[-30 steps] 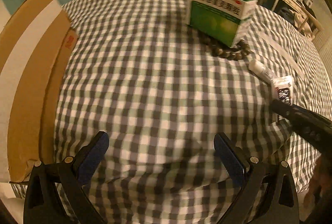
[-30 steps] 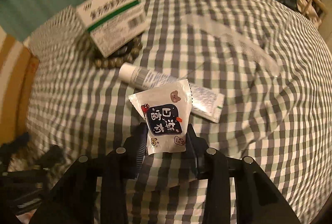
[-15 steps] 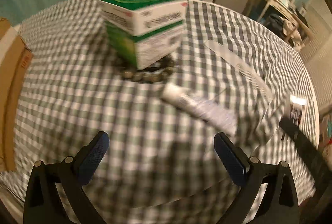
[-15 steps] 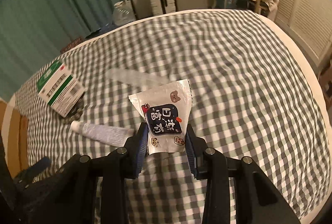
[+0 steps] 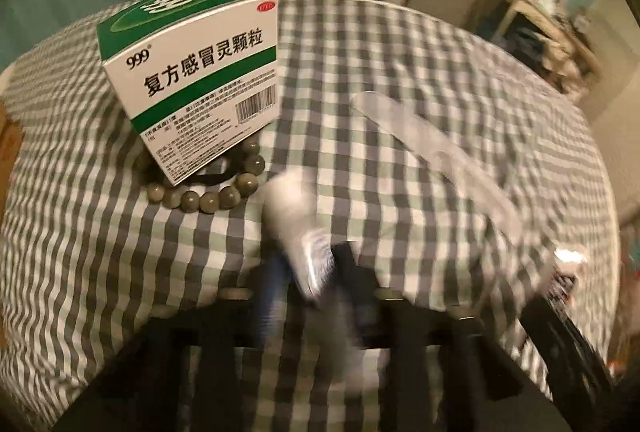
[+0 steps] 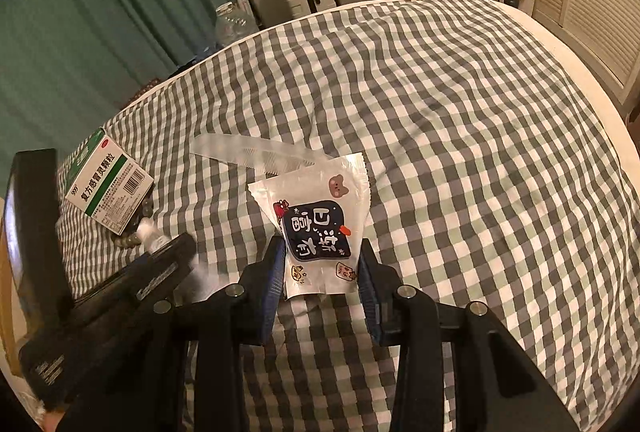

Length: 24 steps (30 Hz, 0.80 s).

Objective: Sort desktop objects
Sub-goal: 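Grasp the white snack sachet with the right gripper while the left gripper grasps the toothpaste tube, then carry the sachet and toothpaste tube into the cardboard box and release both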

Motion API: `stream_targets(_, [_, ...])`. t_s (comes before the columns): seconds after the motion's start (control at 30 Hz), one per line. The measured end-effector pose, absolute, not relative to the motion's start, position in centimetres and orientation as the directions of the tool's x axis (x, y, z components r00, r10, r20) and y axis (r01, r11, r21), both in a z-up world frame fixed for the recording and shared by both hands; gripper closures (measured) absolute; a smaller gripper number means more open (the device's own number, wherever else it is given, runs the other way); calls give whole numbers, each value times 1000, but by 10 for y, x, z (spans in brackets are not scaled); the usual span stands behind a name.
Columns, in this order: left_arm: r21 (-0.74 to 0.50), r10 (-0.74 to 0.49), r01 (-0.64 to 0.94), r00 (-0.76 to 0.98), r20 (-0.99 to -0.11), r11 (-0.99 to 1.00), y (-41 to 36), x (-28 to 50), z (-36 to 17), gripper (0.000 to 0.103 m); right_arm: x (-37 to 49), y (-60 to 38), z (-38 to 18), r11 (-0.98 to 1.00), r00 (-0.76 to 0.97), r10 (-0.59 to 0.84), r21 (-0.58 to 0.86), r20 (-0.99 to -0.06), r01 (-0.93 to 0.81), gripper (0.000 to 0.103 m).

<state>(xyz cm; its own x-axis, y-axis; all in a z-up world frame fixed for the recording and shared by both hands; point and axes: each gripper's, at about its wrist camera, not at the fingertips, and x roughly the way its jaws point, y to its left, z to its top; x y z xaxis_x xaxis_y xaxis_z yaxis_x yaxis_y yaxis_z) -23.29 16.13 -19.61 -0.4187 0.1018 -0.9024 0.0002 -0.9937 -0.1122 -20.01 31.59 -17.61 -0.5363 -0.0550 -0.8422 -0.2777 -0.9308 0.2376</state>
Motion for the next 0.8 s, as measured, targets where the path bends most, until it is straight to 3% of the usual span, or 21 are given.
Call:
stream_targets(0.17, [-184, 186, -47, -438, -880, -982, 133, -211, -177, 85, -195, 315, -166, -939, -565, -36, 222, -824, -264, 68])
stream_targets(0.43, [-84, 183, -196, -564, -805, -977, 97, -167, -124, 85, -169, 287, -130, -954, -624, -52, 223, -780, -200, 68])
stream_targets(0.6, [-97, 203, -207, -591, -781, -974, 77, -155, -100, 85, -150, 253, -111, -958, -633, -142, 267, -761, -105, 68])
stream_targets(0.8, [-99, 189, -179, -602, -776, -979, 33, -141, -64, 85, -124, 208, -76, -973, -661, -151, 230, -735, -34, 68])
